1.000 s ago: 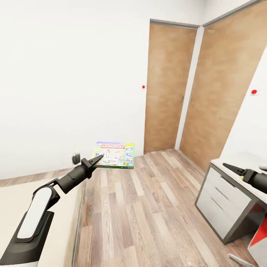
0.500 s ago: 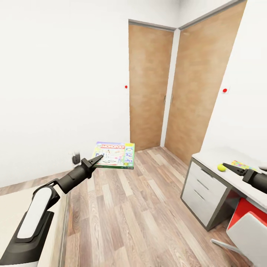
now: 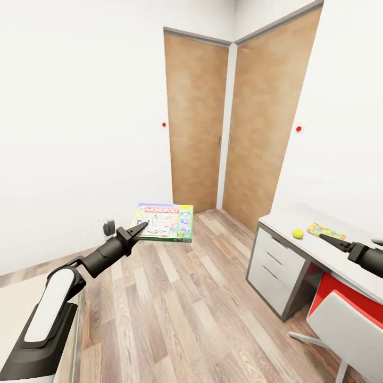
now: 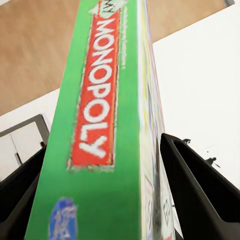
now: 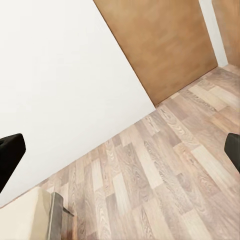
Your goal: Put all the toys in the child's room - the three board games (two on the bed and one on the table), the two jigsaw puzzles on the table, and the tennis ball on the table - inside the toy box on the table in the child's room.
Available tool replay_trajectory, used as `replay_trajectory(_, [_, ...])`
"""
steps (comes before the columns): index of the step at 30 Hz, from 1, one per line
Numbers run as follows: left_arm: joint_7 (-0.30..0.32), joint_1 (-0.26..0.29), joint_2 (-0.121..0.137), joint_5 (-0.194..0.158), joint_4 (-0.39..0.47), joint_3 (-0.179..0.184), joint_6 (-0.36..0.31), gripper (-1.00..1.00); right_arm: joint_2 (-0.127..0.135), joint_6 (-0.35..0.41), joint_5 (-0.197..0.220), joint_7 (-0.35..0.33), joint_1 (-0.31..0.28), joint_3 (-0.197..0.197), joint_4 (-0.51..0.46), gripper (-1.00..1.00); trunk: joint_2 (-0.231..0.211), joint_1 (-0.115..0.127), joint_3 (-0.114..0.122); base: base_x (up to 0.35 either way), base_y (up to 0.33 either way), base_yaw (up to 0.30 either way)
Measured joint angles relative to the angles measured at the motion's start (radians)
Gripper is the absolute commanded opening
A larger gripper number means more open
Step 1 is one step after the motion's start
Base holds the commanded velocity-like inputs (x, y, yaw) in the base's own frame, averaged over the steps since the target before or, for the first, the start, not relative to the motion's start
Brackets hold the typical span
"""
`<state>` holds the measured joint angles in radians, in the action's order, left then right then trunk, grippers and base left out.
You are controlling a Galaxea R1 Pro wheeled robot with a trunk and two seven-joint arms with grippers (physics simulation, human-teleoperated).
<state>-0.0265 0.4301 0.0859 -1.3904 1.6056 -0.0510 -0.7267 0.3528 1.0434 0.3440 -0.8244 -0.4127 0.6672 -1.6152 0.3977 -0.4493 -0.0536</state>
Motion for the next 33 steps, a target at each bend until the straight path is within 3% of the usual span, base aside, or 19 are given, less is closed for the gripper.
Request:
replay_trajectory(10, [0.001, 0.0, 0.0, 0.0, 0.0, 0.0, 0.0, -1.0, 0.0, 0.0, 0.0, -0.001, 0.001, -0.001, 0.0, 1.0, 0.0, 0.0, 0.0, 0.139, -0.042, -0.016])
replay_trajectory(33, [0.002, 0.0, 0.004, 0.003, 0.0, 0.0, 0.0, -1.0, 0.0, 0.0, 0.0, -0.001, 0.001, -0.003, 0.0, 1.0, 0.0, 0.0, 0.0, 0.278, -0.153, -0.001])
